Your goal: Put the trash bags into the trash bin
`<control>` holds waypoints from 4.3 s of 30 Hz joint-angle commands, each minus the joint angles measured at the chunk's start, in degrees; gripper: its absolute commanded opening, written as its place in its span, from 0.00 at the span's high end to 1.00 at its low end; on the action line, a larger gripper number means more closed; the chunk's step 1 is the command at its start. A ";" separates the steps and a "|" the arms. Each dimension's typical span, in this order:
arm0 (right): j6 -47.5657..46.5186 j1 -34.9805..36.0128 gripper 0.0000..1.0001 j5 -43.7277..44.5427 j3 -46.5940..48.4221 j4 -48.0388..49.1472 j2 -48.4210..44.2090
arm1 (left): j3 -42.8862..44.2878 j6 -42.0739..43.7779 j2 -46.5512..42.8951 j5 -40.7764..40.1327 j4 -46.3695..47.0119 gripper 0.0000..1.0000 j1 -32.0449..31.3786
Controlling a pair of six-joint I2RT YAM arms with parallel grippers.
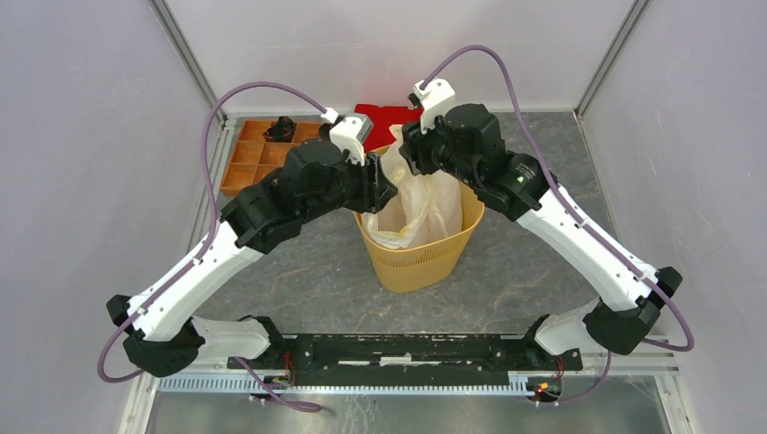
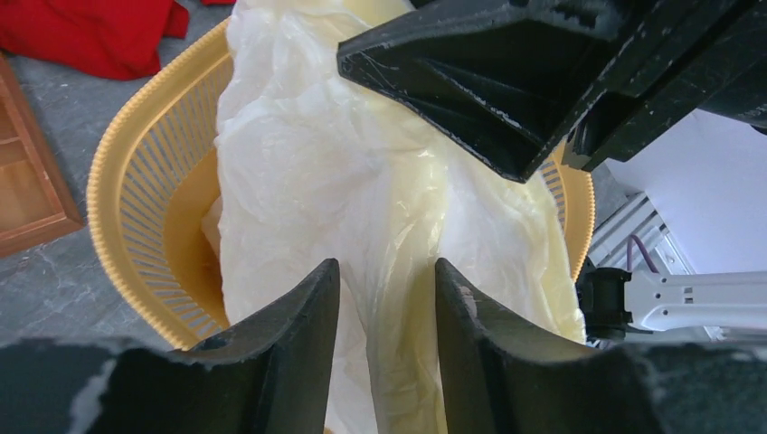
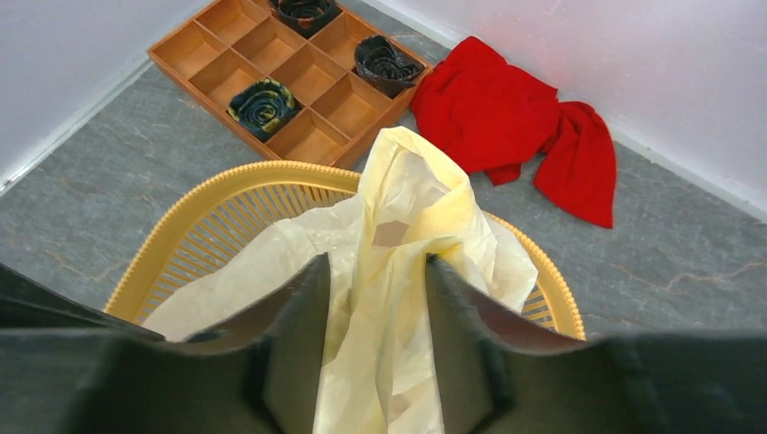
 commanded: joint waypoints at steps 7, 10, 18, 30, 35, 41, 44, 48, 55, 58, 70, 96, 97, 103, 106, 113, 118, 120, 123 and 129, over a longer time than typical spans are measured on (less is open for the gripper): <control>-0.37 -0.44 0.11 -1.17 2.88 -7.52 -6.76 | -7.57 -1.14 -5.88 -1.31 9.25 0.62 0.03; 1.32 -0.45 0.02 -1.40 -1.73 -6.34 -10.38 | -9.21 -1.79 -7.34 -2.25 10.71 0.66 0.03; 6.29 -0.43 0.02 -6.96 -6.51 -2.45 -10.41 | -12.75 -4.04 -10.57 -1.93 14.23 0.73 0.03; 5.73 -0.49 0.75 -4.53 -14.39 1.01 -14.50 | -9.25 -4.75 -11.27 -9.73 5.30 0.54 0.03; 6.18 -0.42 0.90 -6.44 -19.74 5.04 -21.33 | -9.35 -4.87 -12.69 -9.94 4.54 0.57 0.03; 7.07 -0.49 0.93 -5.18 -22.84 5.48 -25.99 | -11.09 -6.26 -15.93 -9.88 3.39 0.54 0.03; 7.17 -0.42 0.90 -5.14 -24.25 5.55 -27.13 | -12.72 -7.51 -17.05 -9.23 2.97 0.50 0.03; 7.45 -0.41 0.81 -6.23 -24.05 4.06 -27.24 | -14.57 -9.59 -18.32 -7.59 3.38 0.50 0.03; 8.01 -0.48 0.75 -7.80 -24.61 4.12 -29.33 | -17.87 -12.06 -23.11 -6.94 4.63 0.60 0.03; 8.30 -0.41 0.71 -8.04 -25.19 3.36 -29.75 | -19.65 -13.28 -24.41 -5.70 5.85 0.72 0.03; 9.69 -0.48 0.81 -9.48 -29.76 4.83 -34.75 | -28.14 -17.32 -30.69 -3.37 11.87 0.98 0.03; 11.63 -0.40 0.91 -11.25 -30.91 5.68 -38.18 | -16.52 -8.44 -20.75 -9.88 6.72 0.26 -0.02; 11.62 -0.43 0.91 -11.26 -31.10 5.51 -38.32 | -16.86 -8.47 -21.13 -10.06 6.94 0.31 0.02; 10.94 -0.48 0.93 -5.88 -32.95 3.26 -39.94 | -18.88 -9.75 -22.86 -10.27 7.36 0.81 0.03; 10.94 -0.44 0.95 -4.14 -34.71 2.54 -41.94 | -24.21 -13.08 -27.92 -8.84 10.33 0.90 0.03; 11.21 -0.48 0.96 -1.61 -39.20 0.89 -45.20 | -36.59 -20.77 -37.50 -3.49 17.80 0.98 0.03; 12.17 -0.43 0.90 -1.19 -41.40 0.68 -47.11 | -41.73 -21.74 -41.39 -0.71 20.26 0.98 0.03; 12.49 -0.48 0.89 -1.12 -41.16 -0.03 -47.52 | -42.52 -21.74 -41.96 0.13 20.08 0.98 0.03; 13.28 -0.43 0.87 -1.75 -41.09 -0.31 -48.38 | -42.80 -21.53 -41.92 0.95 19.31 0.98 0.03; 15.79 -0.41 0.73 -3.89 -44.11 0.49 -50.19 | -44.19 -21.77 -42.68 1.53 18.39 0.98 0.03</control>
